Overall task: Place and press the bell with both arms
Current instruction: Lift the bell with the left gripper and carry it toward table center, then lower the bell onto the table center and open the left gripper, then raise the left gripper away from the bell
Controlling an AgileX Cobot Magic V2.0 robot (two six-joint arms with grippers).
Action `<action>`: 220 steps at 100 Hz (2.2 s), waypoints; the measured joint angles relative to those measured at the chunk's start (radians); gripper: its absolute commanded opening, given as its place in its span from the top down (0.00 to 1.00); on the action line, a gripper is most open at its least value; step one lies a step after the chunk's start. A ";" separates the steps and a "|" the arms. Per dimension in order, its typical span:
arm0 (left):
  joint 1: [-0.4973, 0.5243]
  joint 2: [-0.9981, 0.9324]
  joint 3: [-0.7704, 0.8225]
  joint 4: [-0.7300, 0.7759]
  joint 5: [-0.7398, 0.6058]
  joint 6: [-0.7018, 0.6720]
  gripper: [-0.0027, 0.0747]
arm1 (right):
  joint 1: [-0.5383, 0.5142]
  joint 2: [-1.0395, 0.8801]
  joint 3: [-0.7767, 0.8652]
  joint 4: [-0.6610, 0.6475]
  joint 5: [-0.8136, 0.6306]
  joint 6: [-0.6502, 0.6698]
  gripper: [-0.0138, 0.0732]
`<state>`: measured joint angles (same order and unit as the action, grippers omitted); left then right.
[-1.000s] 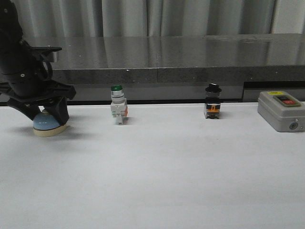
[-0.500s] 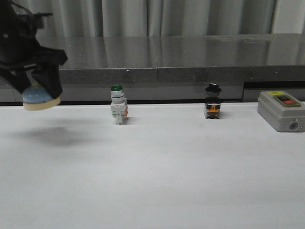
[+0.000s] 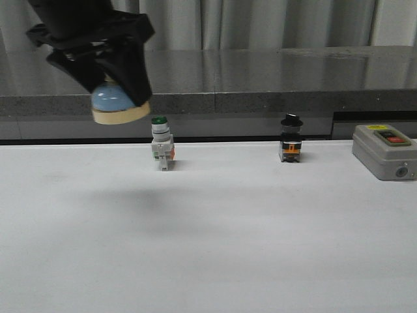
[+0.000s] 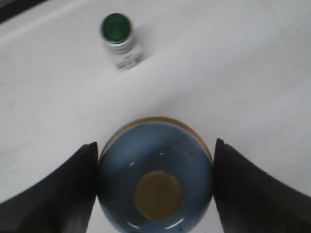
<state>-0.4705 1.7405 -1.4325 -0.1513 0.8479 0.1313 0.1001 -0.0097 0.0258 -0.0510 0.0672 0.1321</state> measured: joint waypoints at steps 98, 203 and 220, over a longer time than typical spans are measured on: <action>-0.222 0.304 -0.002 -0.012 -0.232 0.001 0.75 | 0.000 0.000 0.000 0.000 0.000 0.000 0.91; -0.191 0.173 -0.007 -0.029 -0.238 -0.027 0.14 | 0.000 0.000 0.000 0.000 0.000 0.000 0.91; -0.121 0.044 -0.007 -0.029 -0.244 -0.042 0.14 | 0.000 0.000 0.000 0.000 0.000 0.000 0.91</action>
<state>-0.5910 1.7845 -1.4391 -0.1801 0.6042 0.0893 0.1001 -0.0097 0.0258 -0.0510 0.0672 0.1321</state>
